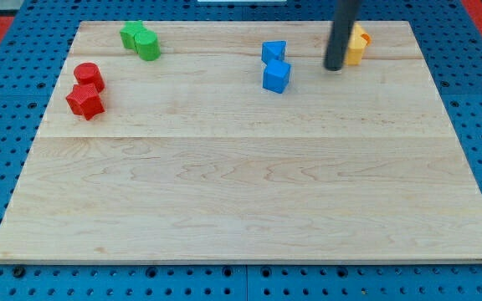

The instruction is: Move green blocks towards the center of the board

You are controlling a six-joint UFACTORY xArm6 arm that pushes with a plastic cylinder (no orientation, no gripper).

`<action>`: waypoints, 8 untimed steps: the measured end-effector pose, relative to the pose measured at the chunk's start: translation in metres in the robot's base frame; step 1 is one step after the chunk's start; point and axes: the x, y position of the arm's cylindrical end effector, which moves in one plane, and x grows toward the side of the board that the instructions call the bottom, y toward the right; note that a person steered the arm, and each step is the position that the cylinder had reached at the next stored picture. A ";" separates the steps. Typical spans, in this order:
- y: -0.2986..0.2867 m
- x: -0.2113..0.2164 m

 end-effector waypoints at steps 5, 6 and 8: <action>-0.285 -0.036; -0.344 -0.037; -0.349 -0.116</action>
